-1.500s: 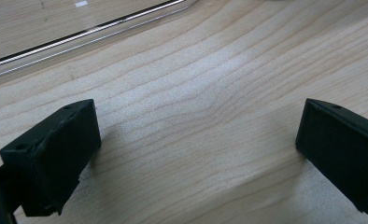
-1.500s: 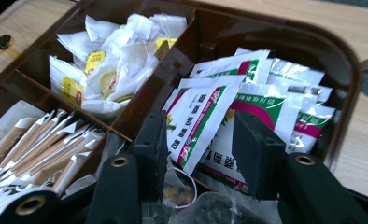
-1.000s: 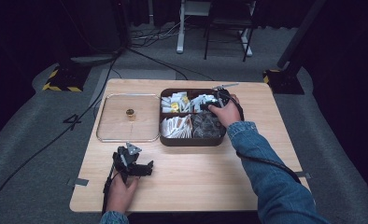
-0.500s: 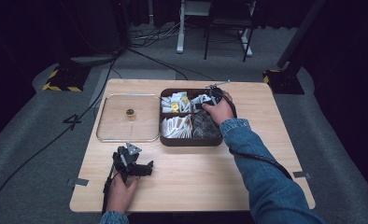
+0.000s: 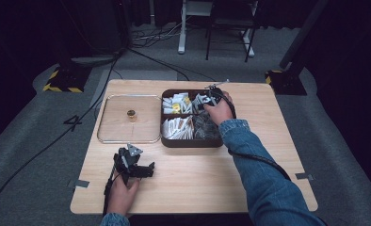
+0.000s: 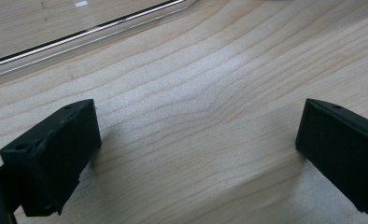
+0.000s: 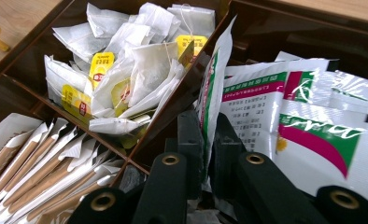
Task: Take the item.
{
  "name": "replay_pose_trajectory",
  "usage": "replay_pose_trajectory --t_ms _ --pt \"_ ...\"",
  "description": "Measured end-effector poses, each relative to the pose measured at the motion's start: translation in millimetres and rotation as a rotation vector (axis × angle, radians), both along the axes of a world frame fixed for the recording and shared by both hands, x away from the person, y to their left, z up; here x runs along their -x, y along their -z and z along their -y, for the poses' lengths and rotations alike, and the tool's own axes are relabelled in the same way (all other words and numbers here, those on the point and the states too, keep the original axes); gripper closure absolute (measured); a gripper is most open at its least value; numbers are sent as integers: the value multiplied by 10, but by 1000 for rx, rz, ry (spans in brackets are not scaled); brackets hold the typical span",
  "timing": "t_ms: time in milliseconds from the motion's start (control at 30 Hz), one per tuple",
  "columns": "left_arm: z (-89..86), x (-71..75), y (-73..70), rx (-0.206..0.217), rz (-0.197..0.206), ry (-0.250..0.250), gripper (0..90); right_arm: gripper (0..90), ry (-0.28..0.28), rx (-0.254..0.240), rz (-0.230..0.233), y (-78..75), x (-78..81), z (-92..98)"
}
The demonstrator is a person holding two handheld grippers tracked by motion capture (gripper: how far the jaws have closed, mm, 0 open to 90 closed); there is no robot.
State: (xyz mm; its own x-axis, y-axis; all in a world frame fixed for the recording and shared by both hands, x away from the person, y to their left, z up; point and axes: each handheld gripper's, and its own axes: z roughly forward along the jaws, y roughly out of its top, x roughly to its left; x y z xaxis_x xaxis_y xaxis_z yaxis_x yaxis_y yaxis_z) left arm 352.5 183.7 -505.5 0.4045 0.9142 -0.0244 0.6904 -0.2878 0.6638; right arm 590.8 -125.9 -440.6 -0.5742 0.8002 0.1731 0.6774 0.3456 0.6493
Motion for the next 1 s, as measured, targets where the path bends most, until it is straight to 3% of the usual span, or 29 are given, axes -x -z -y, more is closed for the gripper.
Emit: replay_pose_trajectory --t_ms 533,1000 --pt "3 -11 0 1 2 5 3 862 9 -59 61 -340 45 245" --pt "3 -14 0 1 1 8 3 862 -58 -152 122 -755 262 541"
